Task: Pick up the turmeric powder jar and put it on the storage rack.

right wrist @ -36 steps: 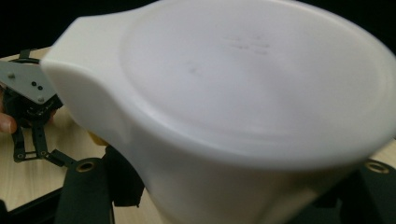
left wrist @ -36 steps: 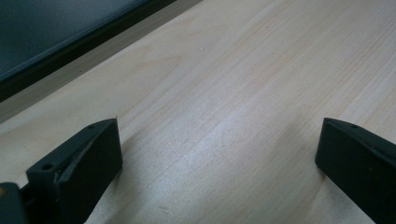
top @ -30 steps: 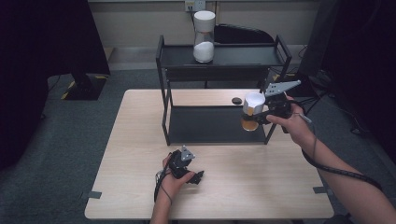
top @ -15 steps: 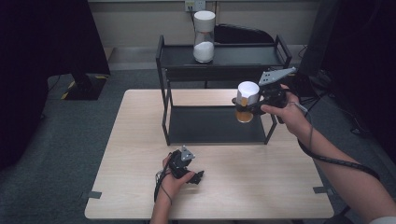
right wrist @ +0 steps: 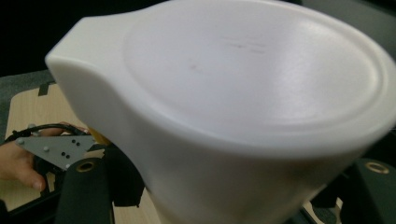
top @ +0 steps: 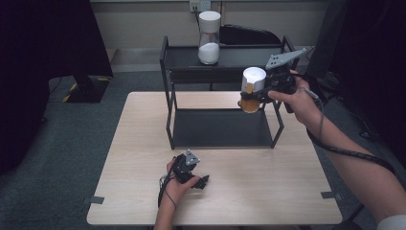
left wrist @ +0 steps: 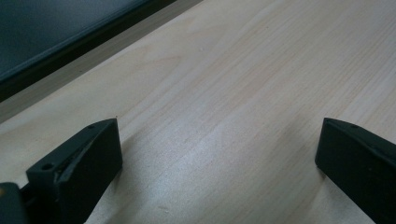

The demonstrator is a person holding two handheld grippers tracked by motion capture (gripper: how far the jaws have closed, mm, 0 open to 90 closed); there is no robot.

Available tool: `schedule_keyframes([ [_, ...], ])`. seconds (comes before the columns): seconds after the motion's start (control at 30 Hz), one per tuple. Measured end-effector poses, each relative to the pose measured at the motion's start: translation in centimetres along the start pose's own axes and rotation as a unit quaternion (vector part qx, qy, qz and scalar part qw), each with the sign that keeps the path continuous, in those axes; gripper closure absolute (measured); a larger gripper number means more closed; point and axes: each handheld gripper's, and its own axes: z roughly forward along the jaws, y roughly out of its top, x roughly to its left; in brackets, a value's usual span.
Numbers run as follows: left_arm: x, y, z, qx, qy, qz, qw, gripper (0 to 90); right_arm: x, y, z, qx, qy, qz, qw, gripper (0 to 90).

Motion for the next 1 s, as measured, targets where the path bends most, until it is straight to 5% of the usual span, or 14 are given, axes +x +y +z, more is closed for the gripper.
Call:
schedule_keyframes([
  [1.0,0.0,0.0,0.0,0.0,0.0,0.0,1.0,0.0,-0.7,8.2,-1.6,-0.016,-0.028,0.01,0.9994,30.5],
])
